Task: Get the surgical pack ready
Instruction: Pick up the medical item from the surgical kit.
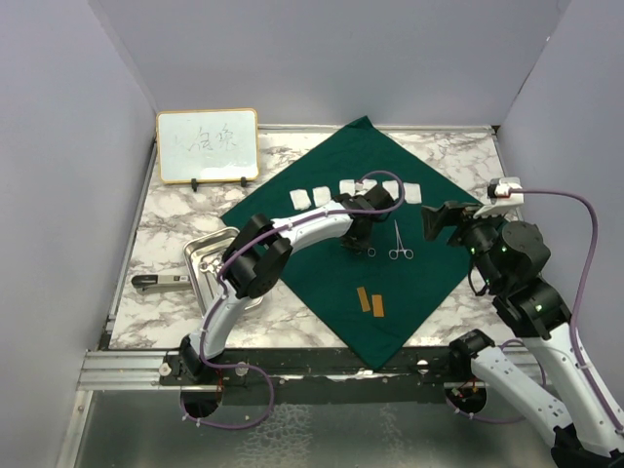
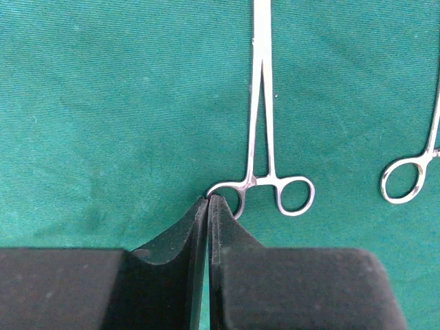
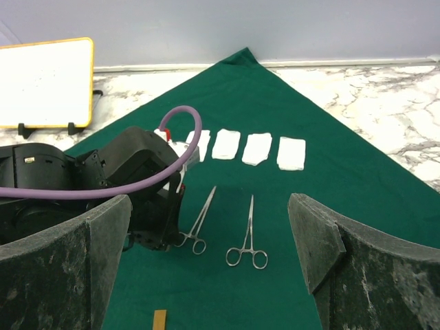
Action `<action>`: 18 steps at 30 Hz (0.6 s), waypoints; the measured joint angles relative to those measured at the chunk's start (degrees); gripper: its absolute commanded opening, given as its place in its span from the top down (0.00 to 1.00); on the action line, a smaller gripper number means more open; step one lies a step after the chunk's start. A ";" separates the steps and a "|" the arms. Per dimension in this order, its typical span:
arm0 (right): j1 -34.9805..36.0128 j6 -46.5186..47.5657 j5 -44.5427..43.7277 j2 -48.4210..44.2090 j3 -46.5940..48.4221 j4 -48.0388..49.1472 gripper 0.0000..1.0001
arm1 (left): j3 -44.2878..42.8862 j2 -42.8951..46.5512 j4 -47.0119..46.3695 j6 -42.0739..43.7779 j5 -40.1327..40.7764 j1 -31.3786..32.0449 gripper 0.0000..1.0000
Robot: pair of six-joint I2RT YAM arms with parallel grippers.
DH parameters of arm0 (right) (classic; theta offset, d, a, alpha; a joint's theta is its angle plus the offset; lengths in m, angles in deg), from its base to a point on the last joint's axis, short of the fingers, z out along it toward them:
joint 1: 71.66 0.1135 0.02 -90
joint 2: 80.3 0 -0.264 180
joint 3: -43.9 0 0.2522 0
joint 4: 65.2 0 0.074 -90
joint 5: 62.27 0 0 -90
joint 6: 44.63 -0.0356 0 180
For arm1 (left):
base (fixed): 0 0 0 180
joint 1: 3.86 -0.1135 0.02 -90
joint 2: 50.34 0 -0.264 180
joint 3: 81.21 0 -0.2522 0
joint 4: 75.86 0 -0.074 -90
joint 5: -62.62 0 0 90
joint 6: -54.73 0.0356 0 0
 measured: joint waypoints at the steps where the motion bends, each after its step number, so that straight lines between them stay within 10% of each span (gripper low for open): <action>1: 0.00 -0.02 0.13 0.13 0.00 0.00 0.00 | 0.00 0.00 -0.09 -0.02 0.00 0.02 1.00; 18: 0.00 -6.47 12.09 10.34 -8.15 1.55 0.37 | 4.07 2.45 -3.91 -1.14 -5.29 -2.05 1.00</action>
